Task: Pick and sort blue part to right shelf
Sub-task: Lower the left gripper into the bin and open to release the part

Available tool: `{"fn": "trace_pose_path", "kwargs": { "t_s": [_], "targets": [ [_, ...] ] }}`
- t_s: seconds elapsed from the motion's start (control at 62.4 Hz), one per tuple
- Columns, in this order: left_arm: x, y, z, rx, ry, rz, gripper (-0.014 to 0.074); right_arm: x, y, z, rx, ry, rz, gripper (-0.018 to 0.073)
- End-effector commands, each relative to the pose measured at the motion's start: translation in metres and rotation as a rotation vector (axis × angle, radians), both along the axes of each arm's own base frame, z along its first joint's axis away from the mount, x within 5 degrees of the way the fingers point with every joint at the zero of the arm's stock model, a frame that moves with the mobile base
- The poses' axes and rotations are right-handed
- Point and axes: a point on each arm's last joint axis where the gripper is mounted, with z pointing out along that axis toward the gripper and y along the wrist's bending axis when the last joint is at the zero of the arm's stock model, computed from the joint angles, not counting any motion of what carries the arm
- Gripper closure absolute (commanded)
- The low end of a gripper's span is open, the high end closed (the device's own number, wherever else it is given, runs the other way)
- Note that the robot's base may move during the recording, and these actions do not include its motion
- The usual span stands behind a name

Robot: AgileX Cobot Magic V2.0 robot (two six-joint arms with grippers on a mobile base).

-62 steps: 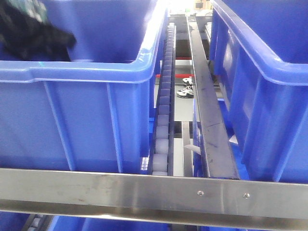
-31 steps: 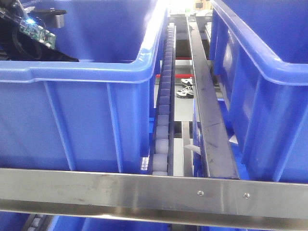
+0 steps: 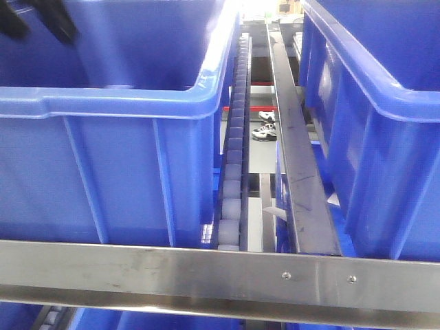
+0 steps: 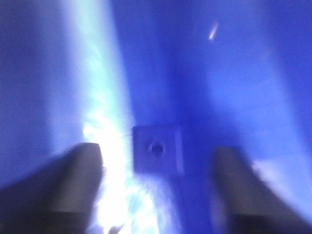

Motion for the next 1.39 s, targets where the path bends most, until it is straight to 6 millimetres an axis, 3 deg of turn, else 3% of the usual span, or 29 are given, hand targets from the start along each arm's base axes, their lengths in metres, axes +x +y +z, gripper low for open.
{"fn": "trace_pose_path", "kwargs": {
  "t_s": [0.0, 0.08, 0.24, 0.416, 0.529, 0.769, 0.913, 1.169, 1.377],
  "targets": [
    [-0.035, 0.009, 0.035, -0.065, -0.194, 0.003, 0.0281, -0.002, 0.0, 0.016, 0.006, -0.109, 0.015, 0.0273],
    [-0.074, 0.02, 0.042, -0.09, -0.277, 0.005, 0.0368, -0.001, 0.001, 0.016, 0.004, -0.103, 0.015, 0.0273],
    [-0.127, 0.035, 0.046, -0.123, -0.394, 0.006, 0.0474, 0.014, 0.007, 0.02, -0.019, -0.034, 0.016, 0.0273],
    [-0.175, 0.049, 0.038, -0.145, -0.473, 0.005, 0.0471, 0.041, 0.018, 0.043, -0.001, 0.069, 0.013, 0.0274],
    [-0.195, 0.054, 0.032, -0.153, -0.501, 0.004, 0.0471, 0.069, 0.028, 0.061, -0.007, 0.174, -0.002, 0.0274],
    [-0.211, 0.058, 0.025, -0.154, -0.496, 0.0, 0.0471, 0.137, 0.05, 0.084, -0.083, 0.454, -0.079, 0.0274],
    [-0.212, 0.056, 0.024, -0.159, -0.489, -0.026, 0.0471, 0.181, 0.051, 0.083, -0.119, 0.585, -0.176, 0.0274],
    [-0.213, 0.053, 0.024, -0.172, -0.48, -0.057, 0.0471, 0.243, 0.013, 0.056, -0.119, 0.683, -0.36, 0.0274],
    [-0.213, 0.053, 0.024, -0.171, -0.477, -0.057, 0.0471, 0.289, -0.001, 0.014, -0.135, 0.742, -0.379, 0.0274]
  ]
}}
